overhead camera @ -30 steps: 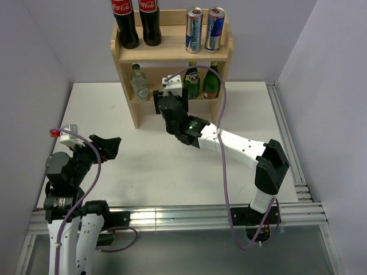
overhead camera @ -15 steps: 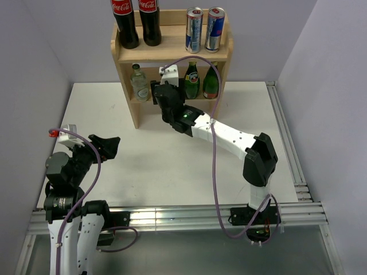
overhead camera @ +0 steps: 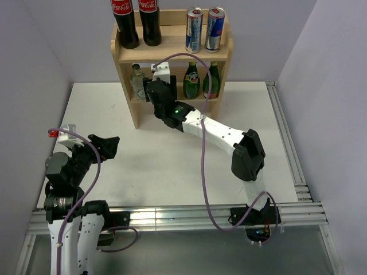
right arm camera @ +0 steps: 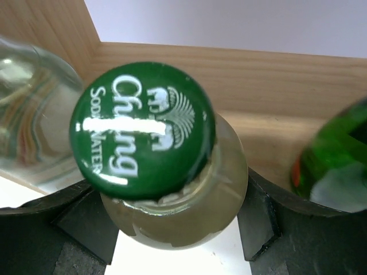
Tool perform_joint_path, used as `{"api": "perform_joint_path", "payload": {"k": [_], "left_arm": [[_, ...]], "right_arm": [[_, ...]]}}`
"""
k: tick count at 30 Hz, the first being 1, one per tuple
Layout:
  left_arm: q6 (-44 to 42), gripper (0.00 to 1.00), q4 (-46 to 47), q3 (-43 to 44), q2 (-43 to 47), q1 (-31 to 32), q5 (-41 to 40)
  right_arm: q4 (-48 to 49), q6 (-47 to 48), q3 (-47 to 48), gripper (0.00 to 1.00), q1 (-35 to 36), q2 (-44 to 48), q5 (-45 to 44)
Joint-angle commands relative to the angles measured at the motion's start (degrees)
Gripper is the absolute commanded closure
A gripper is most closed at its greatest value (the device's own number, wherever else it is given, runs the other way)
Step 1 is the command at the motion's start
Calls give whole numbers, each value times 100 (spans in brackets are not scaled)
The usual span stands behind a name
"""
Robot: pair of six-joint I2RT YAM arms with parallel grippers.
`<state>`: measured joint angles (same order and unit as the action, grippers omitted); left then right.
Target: Place and organize the beverage onto the shelf
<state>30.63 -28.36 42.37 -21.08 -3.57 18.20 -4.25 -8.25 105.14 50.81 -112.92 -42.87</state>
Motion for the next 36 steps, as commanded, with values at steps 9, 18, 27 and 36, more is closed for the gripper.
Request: {"api": "perform_joint_path", "payload": {"k": [9,18,27,36], "left_arm": [[-110,1,199,-9,69,-65,114],[-110,1,199,-9,78,-73,105],[-110,1,182,-9,95,-73,96],[-110,1,199,-18,113,-82,96]], "right_arm": [[548,-142,929,100,-80,-247,7],[566,-80,920,100,-124,-274,-28],[662,-19,824,100,-132,-239,-63],[689,8,815,100,-150,-265,-63]]}}
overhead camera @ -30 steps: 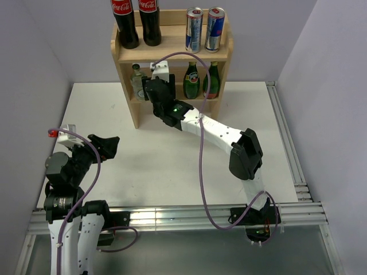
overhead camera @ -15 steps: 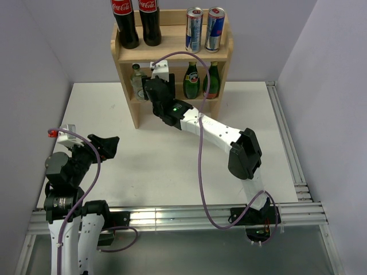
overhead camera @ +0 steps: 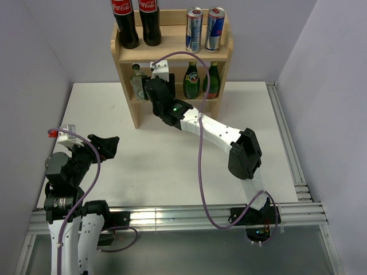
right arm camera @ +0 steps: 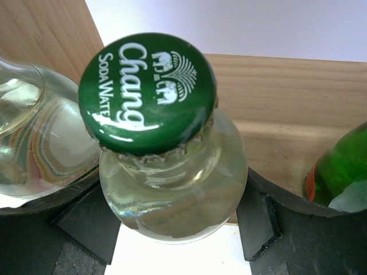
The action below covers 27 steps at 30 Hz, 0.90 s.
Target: Place and organize the beverage onto the shelf
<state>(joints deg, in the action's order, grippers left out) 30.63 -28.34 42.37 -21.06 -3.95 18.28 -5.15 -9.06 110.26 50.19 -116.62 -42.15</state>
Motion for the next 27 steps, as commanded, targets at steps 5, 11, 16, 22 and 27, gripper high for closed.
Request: {"api": "perform_joint_path", "payload": {"k": [5,11,16,22,27], "left_arm": [[-110,1,188,-9,111,-45,88],[-110,1,188,-9,111,-54,88],[-110,1,188,-10,128,-45,88],[-110,1,188,-18,120,-45,105],[-110,1,197,-18,137,-45,96]], "right_arm": [[814,89,286,100,-124,87,-136],[884,132,330,100,-124,-1,-188],[945,185,330,100,-150,-80,-250],[945,141,286,100,-177,-133,-267],[937,97,216,65,-177,-133,-285]]}}
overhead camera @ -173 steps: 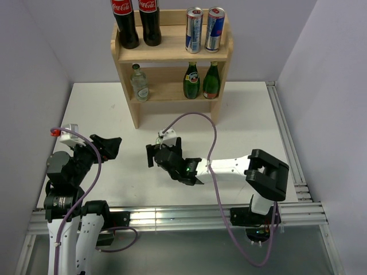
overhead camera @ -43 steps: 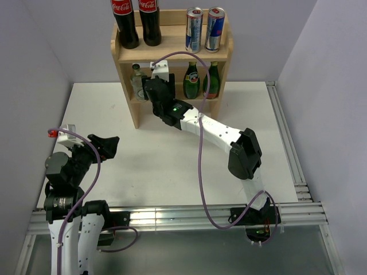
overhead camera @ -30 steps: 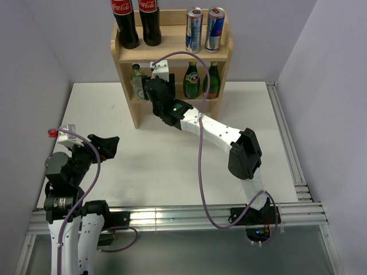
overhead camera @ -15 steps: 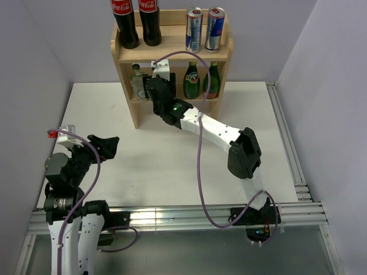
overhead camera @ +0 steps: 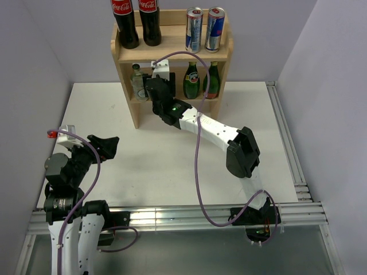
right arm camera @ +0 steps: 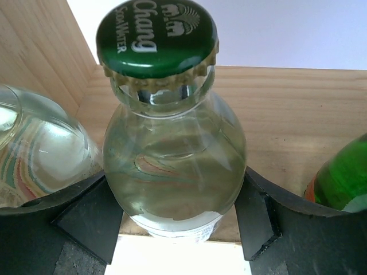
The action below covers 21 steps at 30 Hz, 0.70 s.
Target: Place and organize the beverage onto the shelf
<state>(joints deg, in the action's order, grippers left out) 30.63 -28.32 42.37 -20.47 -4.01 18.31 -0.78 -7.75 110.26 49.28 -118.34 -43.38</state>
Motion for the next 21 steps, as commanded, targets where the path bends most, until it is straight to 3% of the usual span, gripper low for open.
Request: {"api": "perform_joint_path", "payload": {"k": [1,4,6,8,21], "left_arm": [[-110,1,195,-18,78,-38,94],[-110,1,195,-9,78,-38,103],[-110,1,186,-9,78,-38,94],[-110,1,195,-9,78,-38,85],[-110,1,195,-9,60,-38,94]], "right_arm": [[508,-34,198,56,-85,48,-180],[500,-60,136,25,-85,66,-215],[482,-60,136,10,-85,66,-215],[464,-60,119,1,-94,75,-224],[508,-139,-241,0,-85,347,-233]]}}
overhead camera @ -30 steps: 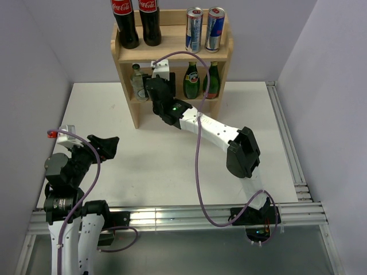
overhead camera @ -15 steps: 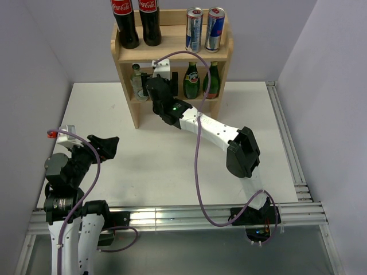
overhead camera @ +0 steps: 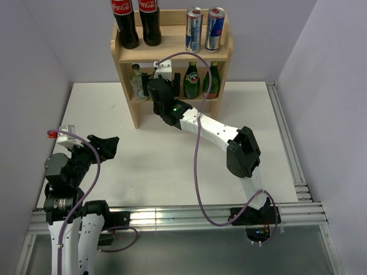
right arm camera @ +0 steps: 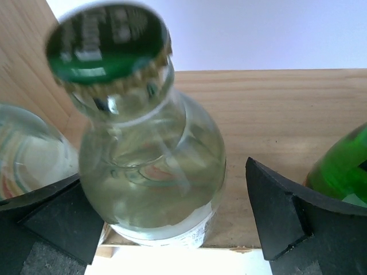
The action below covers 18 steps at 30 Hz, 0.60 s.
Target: Place and organize the beverage onto the shelf
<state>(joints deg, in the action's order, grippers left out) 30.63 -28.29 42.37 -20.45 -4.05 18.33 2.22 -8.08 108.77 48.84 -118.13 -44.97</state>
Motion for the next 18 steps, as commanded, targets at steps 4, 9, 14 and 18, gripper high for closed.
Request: {"api": "perform_joint_path", "payload": {"k": [4,9,14,18], "left_arm": [[-110,1,184,-9,50,-34,92],[-110,1,184,-9,50,-34,83],[-110,1,175,-9,76,-43,83],[-110,1,184,-9,85,-43,83]], "right_arm": [[244,-133,-286,0,-32,483,-73],[262,-142,-541,0,-41,685,41],[183,-194,-655,0,-41,765,216],[156,-203,-682,0,-32,756,322]]}}
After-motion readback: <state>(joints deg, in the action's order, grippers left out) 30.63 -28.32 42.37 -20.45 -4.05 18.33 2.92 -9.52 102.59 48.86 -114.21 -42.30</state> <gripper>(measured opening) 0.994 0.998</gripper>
